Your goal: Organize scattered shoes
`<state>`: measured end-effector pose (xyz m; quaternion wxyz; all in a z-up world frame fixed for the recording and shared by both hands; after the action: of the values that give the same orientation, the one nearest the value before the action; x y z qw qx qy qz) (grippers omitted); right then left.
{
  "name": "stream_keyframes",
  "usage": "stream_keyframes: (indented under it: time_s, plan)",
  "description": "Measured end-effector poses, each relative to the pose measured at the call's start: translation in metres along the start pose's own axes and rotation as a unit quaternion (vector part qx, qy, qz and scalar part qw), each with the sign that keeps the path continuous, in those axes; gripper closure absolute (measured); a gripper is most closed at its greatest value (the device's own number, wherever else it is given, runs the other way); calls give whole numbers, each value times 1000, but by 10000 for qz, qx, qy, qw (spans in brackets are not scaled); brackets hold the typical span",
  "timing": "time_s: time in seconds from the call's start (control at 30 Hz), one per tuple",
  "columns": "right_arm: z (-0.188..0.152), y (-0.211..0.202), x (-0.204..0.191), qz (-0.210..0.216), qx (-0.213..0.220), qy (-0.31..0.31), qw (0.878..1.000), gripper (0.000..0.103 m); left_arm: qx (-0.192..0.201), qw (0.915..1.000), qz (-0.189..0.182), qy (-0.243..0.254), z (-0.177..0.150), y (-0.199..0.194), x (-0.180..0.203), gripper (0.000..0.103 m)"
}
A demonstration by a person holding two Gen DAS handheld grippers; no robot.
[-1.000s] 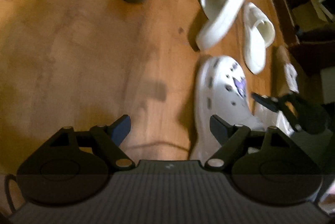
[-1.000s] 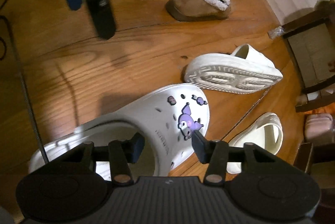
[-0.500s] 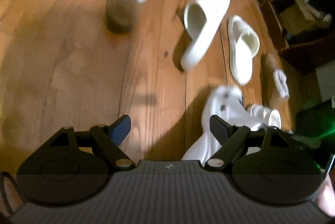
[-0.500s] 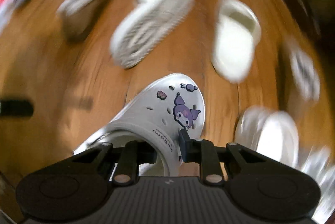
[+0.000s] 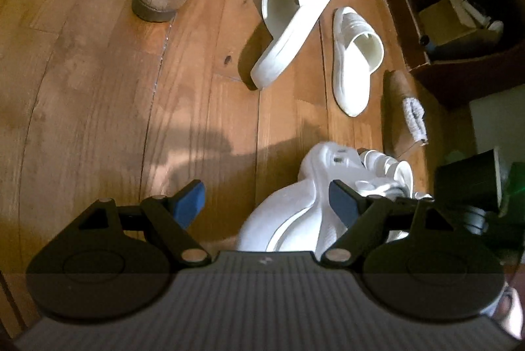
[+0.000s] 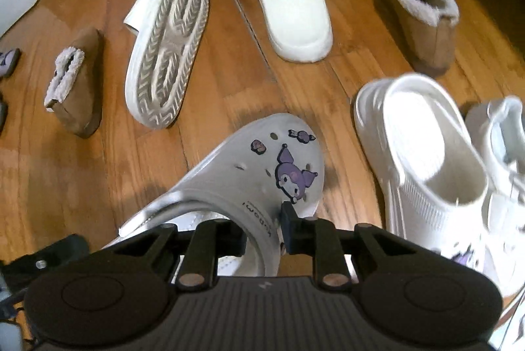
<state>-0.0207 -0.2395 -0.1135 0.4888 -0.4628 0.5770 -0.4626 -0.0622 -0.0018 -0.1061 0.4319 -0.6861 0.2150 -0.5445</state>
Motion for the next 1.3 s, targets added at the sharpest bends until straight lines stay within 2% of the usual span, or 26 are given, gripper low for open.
stream_keyframes:
  time_s: [0.17,0.37,0.4,0.47,0.53,0.6,0.63,0.67,0.73,0.77,0.8,0.87,0.93,1.0,1.03,1.1,1.13,1.17,1.23,1.27,1.3]
  plan:
    - [-28,2,2,243,-607,466,9968,78,40,9999,99,-29,0,-1,-4,20]
    - [-51,5,5,956,-1126,1210,9816,75,146,9996,23,-257,3,-5,-8,15]
    - [-54,5,5,1098,-1211,1325,9776,76,168,9995,70,-272,4,-4,-9,15]
    - [-59,5,5,1379,-1380,1554,9684,76,190,9987,397,-270,7,2,-14,11]
    - [-65,1,-6,1658,-1494,1519,9629,76,217,9976,580,-313,9,7,-20,11]
    - [-64,-5,-14,1515,-1280,1025,9748,60,159,9967,616,-499,11,11,-32,11]
    - [-64,-8,-19,1421,-1155,748,9802,45,117,9964,623,-565,11,10,-36,11]
    - [-63,-11,-23,1325,-1029,471,9847,40,116,9962,616,-607,12,7,-40,11]
    - [-70,-9,-34,1028,-810,-558,9898,38,46,9962,426,-765,15,2,-53,9]
    - [-75,-8,-40,866,-700,-1109,9876,29,-22,9956,272,-901,16,0,-61,8]
    - [-79,-6,-46,701,-587,-1656,9819,26,-108,9933,74,-1147,16,-2,-73,8]
    - [-87,-3,-59,364,-355,-2733,9606,22,-148,9878,-94,-1549,14,-3,-93,8]
    - [-95,-1,-72,22,-118,-3771,9261,21,-110,9837,-109,-1792,11,-5,-108,8]
    - [-102,2,-86,-320,120,-4758,8789,20,-119,9840,-114,-1774,9,-5,-109,8]
    - [-106,3,-93,-489,238,-5228,8507,19,-128,9846,-130,-1740,7,-5,-107,8]
    - [-113,5,-108,-823,473,-6113,7857,19,-155,9862,-133,-1640,5,-5,-102,8]
    - [-114,8,-114,-817,449,-6301,7709,19,-181,9876,-108,-1558,4,-4,-98,8]
    - [-115,13,-118,-764,380,-6382,7651,19,-204,9887,-87,-1481,3,-4,-95,8]
    - [-116,27,-128,-727,247,-6681,7401,18,-221,9900,-94,-1391,0,-4,-89,8]
    - [-117,33,-133,-718,208,-6817,7278,11,-227,9904,-105,-1357,-1,-5,-87,8]
    - [-117,38,-137,-710,180,-6941,7162,9,-228,9908,-112,-1330,-2,-5,-85,8]
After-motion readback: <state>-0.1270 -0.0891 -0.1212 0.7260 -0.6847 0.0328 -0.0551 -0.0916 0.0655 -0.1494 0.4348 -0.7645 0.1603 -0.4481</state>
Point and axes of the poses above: each gripper's, at about its wrist camera, not at the fingertips, and y roughly the way its jaws point, x to its right, z to its top, the point moved 9 cm from there along y, roughly the way its jaws point, and after that the axes turned 12 degrees about -x, right-handed, at the moved point
